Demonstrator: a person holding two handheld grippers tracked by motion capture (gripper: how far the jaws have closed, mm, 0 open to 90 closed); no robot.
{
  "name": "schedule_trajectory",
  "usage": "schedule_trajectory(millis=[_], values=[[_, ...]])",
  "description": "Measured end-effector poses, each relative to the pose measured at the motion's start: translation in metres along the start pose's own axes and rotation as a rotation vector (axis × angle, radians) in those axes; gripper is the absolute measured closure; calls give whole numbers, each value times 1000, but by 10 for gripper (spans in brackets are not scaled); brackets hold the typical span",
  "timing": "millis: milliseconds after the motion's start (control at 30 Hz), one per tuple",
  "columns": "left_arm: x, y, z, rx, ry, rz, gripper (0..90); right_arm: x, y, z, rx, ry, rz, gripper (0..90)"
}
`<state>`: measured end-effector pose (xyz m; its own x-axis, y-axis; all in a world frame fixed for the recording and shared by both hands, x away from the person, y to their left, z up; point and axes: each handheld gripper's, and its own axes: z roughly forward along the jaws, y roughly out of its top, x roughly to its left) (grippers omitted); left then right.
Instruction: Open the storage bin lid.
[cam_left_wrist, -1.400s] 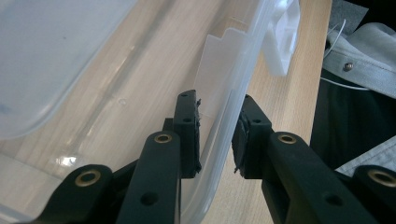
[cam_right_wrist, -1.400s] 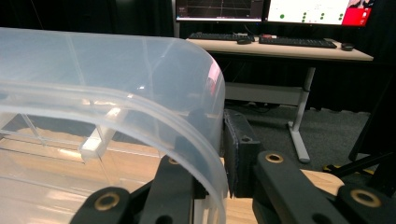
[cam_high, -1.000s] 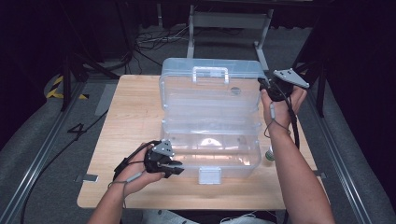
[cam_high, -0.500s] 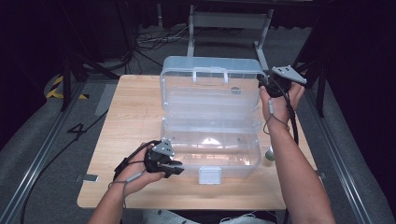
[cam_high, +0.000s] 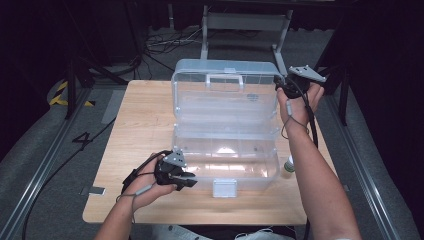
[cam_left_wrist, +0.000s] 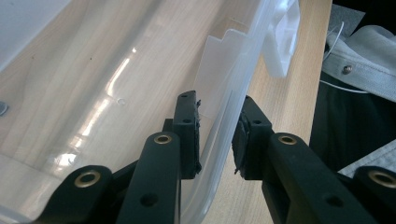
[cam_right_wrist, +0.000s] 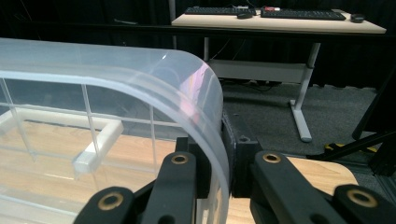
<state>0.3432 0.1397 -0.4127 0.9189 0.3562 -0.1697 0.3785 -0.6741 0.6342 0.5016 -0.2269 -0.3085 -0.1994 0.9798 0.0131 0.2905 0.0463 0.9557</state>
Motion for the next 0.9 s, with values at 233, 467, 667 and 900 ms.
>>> schedule_trajectory(millis=[233,467,667,900], values=[[-1,-1,0,-11,9,0,732,-2,0,9,-1,3,4,834],[-4,-2,1,-17,28,4,720,-6,0,23,16,16,7,832],[-3,-1,1,-7,29,-12,718,-9,-2,32,20,27,16,829],[-3,0,1,-4,22,-15,719,-11,-4,40,18,32,24,829]])
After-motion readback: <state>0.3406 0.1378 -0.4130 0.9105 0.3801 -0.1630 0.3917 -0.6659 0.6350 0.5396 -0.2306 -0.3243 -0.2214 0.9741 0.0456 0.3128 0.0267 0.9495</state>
